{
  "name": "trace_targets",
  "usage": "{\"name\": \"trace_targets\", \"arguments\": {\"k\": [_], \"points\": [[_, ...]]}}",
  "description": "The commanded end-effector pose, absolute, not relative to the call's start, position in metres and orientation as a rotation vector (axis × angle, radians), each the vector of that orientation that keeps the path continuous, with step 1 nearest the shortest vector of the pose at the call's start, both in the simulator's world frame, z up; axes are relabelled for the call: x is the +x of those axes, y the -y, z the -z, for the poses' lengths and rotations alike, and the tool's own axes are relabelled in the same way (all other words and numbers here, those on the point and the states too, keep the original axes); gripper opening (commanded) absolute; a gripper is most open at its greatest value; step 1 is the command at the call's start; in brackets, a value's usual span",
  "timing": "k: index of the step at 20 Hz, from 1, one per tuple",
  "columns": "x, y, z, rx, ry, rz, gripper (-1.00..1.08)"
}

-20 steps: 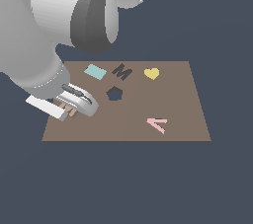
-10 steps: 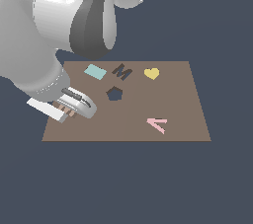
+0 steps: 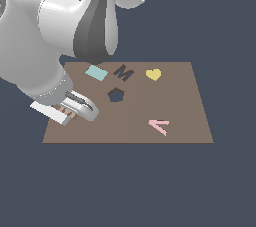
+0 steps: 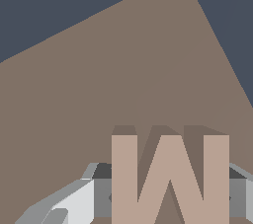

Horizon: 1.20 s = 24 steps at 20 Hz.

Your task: Insert a designated object into the corresponding slot on a board.

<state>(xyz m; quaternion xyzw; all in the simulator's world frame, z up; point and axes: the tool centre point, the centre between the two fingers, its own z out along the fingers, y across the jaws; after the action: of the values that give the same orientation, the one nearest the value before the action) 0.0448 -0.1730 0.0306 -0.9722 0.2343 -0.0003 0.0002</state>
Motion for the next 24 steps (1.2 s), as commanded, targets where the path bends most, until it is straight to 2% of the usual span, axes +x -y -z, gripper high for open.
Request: {"name": "trace_targets", "arguments": {"k": [1, 13, 24], "points": [[0.045, 0.173, -0.03, -3.054, -0.736, 0.0, -1.0], [0.039, 0.168, -0.031, -3.051, -0.747, 0.001, -1.0], [0.007, 0.14, -0.033, -3.034, -0.815, 0.0, -1.0]]}}
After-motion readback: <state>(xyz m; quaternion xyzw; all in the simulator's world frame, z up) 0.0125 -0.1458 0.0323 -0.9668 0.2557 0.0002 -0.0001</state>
